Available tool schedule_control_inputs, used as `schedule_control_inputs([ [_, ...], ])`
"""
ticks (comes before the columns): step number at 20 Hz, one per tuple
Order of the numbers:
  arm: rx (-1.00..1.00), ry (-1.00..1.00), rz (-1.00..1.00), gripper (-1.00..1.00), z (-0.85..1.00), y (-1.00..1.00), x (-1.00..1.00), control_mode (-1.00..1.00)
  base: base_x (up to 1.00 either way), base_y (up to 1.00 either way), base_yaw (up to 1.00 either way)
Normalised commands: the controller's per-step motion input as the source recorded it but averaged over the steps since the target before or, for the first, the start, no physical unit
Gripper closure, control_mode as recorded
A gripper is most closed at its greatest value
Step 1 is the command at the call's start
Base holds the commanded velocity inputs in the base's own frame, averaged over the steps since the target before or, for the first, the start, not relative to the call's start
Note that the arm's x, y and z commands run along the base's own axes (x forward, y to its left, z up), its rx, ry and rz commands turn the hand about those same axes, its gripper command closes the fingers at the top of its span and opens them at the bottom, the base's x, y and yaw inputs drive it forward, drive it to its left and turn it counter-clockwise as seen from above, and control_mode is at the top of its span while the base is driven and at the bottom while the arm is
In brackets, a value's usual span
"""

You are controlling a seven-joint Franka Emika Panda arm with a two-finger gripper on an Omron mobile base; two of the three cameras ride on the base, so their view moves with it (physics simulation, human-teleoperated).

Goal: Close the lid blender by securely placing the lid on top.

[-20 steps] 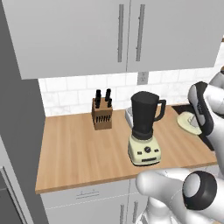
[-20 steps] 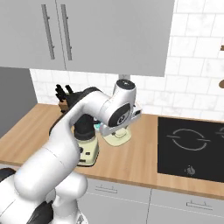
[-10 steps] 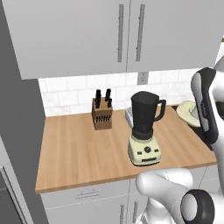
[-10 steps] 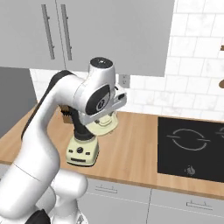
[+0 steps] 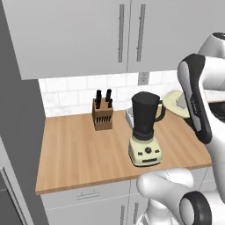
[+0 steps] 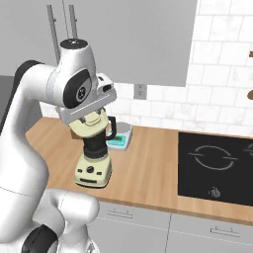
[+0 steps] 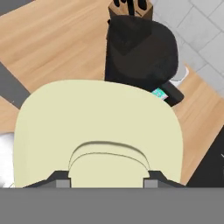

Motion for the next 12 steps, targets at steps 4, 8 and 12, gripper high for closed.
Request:
schedule_control_inputs([
  [4,0.00,0.00,0.00,1.00,0.01,0.12,0.00,-1.00,0.00,0.00,0.00],
  [8,0.00,0.03,0.00,1.00,0.21,0.40,0.11,-1.00,0.00,0.00,0.00],
  [12,0.00,0.03,0.00,1.00,0.07,0.46,0.24,-1.00,0.00,0.00,0.00],
])
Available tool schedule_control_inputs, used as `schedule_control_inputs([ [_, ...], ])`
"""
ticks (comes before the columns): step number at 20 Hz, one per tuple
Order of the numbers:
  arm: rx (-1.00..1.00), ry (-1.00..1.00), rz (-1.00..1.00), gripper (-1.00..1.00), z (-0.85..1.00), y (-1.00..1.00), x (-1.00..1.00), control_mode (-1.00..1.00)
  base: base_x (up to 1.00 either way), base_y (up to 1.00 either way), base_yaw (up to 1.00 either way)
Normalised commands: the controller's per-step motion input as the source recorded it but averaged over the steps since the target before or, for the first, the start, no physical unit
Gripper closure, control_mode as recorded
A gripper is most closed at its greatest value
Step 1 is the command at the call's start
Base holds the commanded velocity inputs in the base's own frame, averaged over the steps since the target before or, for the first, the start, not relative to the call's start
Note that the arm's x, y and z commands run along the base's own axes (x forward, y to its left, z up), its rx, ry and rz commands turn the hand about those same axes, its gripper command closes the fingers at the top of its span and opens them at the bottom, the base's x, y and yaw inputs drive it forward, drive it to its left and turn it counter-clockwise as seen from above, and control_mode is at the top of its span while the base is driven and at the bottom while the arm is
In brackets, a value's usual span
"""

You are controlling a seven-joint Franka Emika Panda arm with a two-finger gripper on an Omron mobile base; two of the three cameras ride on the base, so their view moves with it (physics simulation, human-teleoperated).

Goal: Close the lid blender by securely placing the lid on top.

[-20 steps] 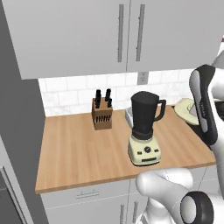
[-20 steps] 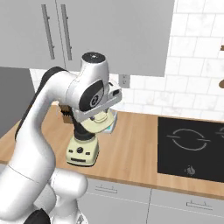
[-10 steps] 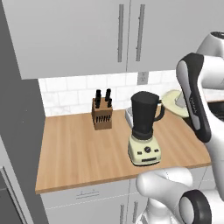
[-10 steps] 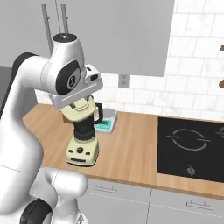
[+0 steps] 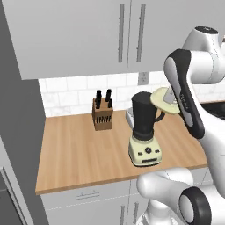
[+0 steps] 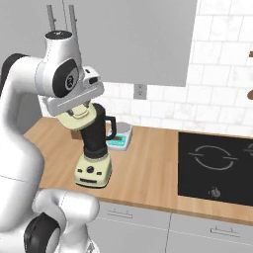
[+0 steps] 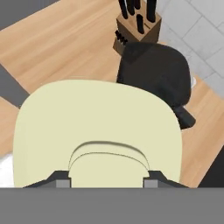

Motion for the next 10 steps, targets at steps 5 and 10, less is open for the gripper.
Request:
schedule_control_inputs([
  [5,0.00,0.00,0.00,1.00,0.00,0.23,0.30,-1.00,0.00,0.00,0.00],
  [10,0.00,0.02,0.00,1.00,0.00,0.00,0.45,-1.00,0.00,0.00,0.00],
])
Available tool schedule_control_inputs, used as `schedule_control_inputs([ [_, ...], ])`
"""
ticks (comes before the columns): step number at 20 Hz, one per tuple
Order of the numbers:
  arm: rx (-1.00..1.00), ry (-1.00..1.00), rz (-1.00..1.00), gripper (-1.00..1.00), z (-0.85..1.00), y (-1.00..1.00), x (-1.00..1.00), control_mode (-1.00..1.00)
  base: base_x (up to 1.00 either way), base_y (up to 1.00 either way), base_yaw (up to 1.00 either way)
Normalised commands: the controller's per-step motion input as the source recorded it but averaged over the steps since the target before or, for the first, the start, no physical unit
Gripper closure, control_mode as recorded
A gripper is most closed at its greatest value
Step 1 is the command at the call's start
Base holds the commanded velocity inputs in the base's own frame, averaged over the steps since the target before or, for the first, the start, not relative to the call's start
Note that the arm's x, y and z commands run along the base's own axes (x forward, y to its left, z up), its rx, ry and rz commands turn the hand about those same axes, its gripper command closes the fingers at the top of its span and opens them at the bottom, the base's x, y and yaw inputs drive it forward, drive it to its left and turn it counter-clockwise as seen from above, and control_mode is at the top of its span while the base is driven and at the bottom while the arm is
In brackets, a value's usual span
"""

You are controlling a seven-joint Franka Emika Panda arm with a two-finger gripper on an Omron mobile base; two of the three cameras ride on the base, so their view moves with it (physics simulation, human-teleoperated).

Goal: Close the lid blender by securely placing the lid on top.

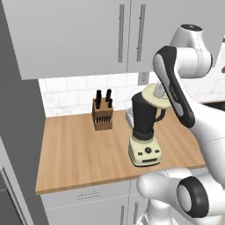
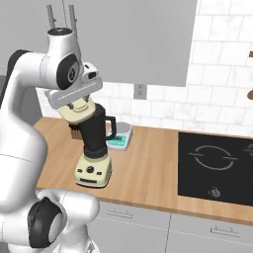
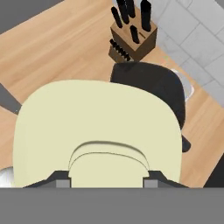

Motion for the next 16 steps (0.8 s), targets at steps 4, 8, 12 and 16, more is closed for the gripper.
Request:
schedule_control_inputs([
  [4,0.00,0.04,0.00,1.00,-0.01,0.00,0.46,-1.00,0.00,0.00,0.00],
  [8,0.00,0.03,0.00,1.00,-0.06,0.00,0.35,-1.00,0.00,0.00,0.00],
  [12,0.00,0.06,0.00,1.00,-0.14,0.00,0.26,-1.00,0.00,0.00,0.00],
  [16,0.00,0.07,0.00,1.00,-0.23,0.00,0.11,-1.00,0.00,0.00,0.00],
])
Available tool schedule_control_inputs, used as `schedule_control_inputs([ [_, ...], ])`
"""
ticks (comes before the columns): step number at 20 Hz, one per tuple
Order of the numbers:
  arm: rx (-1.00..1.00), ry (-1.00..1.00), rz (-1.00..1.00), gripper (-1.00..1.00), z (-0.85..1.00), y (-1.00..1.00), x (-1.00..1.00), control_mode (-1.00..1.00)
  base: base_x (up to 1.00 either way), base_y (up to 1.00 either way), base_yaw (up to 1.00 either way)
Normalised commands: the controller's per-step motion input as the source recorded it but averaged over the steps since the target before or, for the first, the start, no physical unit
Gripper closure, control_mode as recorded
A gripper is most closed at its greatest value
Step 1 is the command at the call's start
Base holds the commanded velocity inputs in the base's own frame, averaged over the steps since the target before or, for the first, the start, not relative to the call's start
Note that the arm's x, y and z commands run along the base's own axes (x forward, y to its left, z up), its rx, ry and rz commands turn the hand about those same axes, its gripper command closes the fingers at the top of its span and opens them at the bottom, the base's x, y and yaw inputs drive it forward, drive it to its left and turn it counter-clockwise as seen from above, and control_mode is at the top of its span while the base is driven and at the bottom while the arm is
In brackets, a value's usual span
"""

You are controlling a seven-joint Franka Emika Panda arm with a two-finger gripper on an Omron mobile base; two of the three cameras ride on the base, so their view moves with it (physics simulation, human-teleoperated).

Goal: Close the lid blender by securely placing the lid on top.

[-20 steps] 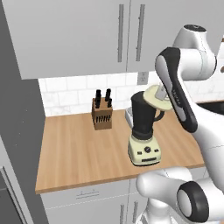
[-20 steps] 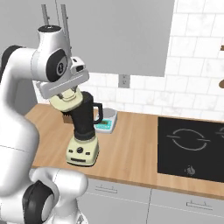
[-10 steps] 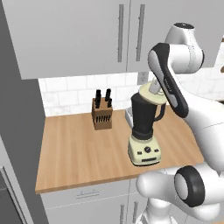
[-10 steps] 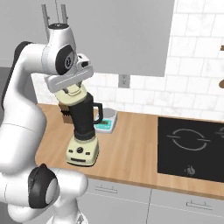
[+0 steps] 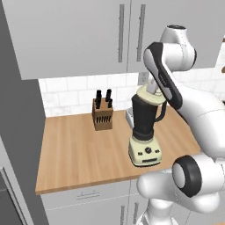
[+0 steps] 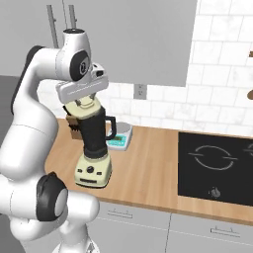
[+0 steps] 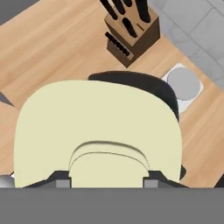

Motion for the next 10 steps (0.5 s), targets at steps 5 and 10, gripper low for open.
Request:
schedule_control_inputs([
  [5,0.00,0.03,0.00,1.00,-0.19,0.02,0.12,-1.00,0.00,0.00,0.00],
  [10,-0.05,0.00,0.00,1.00,-0.24,0.11,0.22,-1.00,0.00,0.00,0.00],
])
